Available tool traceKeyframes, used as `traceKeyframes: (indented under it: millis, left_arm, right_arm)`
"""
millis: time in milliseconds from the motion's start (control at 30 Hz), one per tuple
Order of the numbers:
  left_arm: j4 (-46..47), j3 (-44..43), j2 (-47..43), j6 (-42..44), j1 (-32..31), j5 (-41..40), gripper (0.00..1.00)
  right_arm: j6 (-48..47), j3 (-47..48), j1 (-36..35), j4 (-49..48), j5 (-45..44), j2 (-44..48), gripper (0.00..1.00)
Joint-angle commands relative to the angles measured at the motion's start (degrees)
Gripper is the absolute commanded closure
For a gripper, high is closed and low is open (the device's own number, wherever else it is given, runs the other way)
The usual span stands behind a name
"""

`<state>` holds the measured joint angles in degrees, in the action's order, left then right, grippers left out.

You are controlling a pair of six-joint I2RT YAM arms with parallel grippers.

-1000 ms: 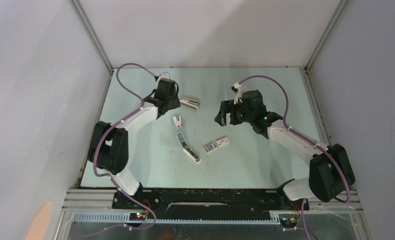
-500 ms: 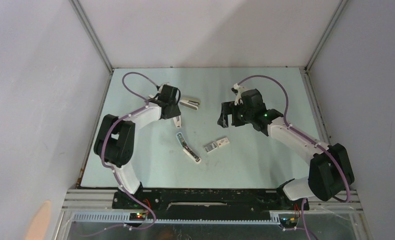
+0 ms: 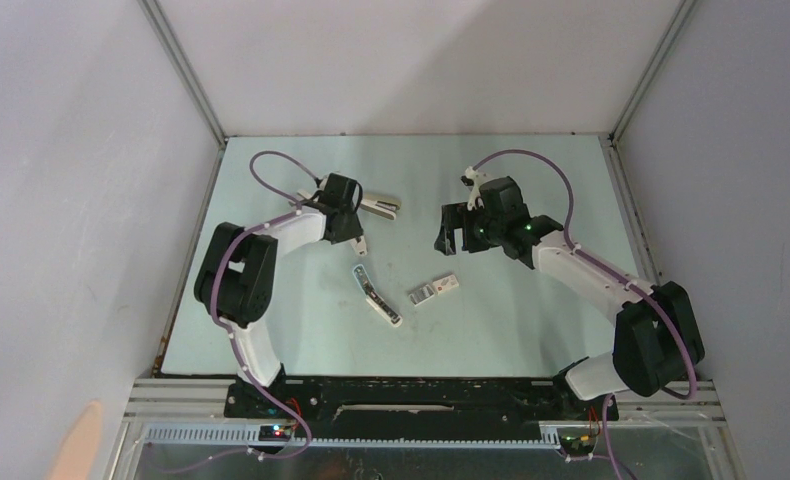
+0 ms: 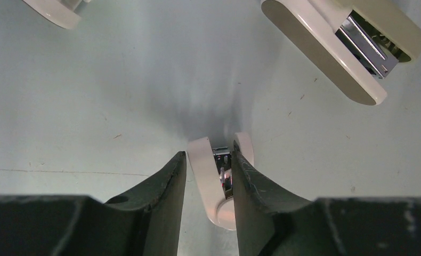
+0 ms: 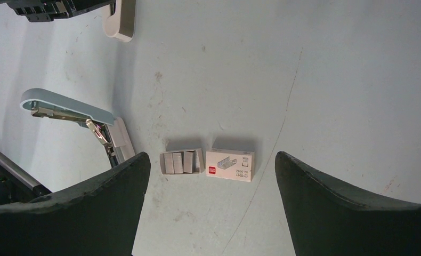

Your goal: Load the staples into the stapler

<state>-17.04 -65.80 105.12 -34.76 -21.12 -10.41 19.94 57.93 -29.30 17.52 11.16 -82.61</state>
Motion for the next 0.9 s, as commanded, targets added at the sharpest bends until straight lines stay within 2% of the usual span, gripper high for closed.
traceKeyframes:
  millis: [0, 133, 333, 700, 867]
  left_arm:
    - [0.55, 1.30, 0.54, -1.00, 0.40, 0.27, 0.60]
    - [0.88, 1.64, 0.06, -0.97, 1.01, 1.37, 0.63]
    - [1.98, 1.76, 1.38, -1.97, 1.33, 4.30, 0.61]
    - [7.82, 0.66, -2.02, 1.27, 1.70, 5.26, 0.90]
    - [14.16, 1.89, -5.01, 3.13, 1.55, 7.86, 0.94]
  right_arm:
    - [0.03, 2.62, -0.41, -0.93, 0.18, -0.35, 0.11]
    - [0.09, 2.62, -0.56, -1.30, 0.63, -0.46, 0.11]
    - [0.09, 3.30, -0.81, -1.13, 1.21, -1.23, 0.11]
    - [-0.25, 4.86, -1.51, -6.41, 6.44, -3.10, 0.11]
    - [-0.52, 6.55, -1.56, -10.12, 8.24, -5.14, 0.11]
